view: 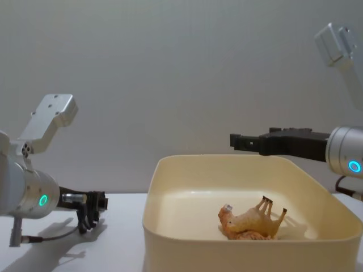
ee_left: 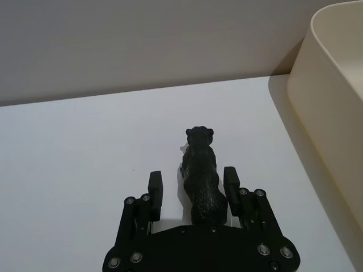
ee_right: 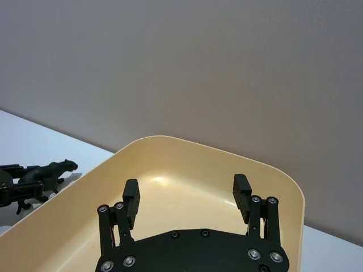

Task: Pick up the toy alternately with two hands and place it into the central storage box.

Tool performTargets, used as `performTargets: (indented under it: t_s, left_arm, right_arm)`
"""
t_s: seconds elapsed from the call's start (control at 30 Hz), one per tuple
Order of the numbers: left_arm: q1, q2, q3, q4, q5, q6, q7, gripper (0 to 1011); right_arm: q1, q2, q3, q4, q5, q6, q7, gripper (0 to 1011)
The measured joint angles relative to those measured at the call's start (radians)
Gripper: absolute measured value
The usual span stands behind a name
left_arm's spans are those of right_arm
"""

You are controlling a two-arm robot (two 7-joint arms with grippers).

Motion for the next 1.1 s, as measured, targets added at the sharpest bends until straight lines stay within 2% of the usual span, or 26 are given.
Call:
performTargets:
  t_s: [0.03, 0.1, 0.13, 0.27, 0.37, 0.77, 1.1]
  left_arm:
    - [0.0, 0.0, 0.0, 0.001, 0.0, 0.0, 0.0, 619]
    - [-0.002, -0.001, -0.001, 0.005, 0.0, 0.0, 0.001, 587]
    - [-0.002, -0.001, -0.001, 0.007, -0.001, 0.001, 0.001, 517]
    - [-0.003, -0.002, -0.001, 0.01, -0.001, 0.001, 0.001, 442]
    - [-0.003, -0.002, -0.001, 0.01, 0.001, 0.0, 0.001, 335]
    - [0.004, 0.001, 0.005, -0.045, 0.042, -0.032, -0.029, 325]
    - [0.001, 0.006, 0.017, -0.112, 0.096, -0.03, -0.131, 325]
  right_arm:
    - [0.0, 0.0, 0.0, 0.0, 0.0, 0.0, 0.0, 1001]
    - [0.0, 0.0, 0.0, 0.0, 0.0, 0.0, 0.0, 1001]
    - [0.0, 0.0, 0.0, 0.0, 0.0, 0.0, 0.0, 1001]
    - [0.0, 0.0, 0.0, 0.0, 0.0, 0.0, 0.0, 1001]
    - [0.0, 0.0, 0.0, 0.0, 0.0, 0.0, 0.0, 1001]
    - [0.0, 0.0, 0.0, 0.0, 0.0, 0.0, 0.0, 1001]
    - [0.0, 0.0, 0.0, 0.0, 0.0, 0.0, 0.0, 1001]
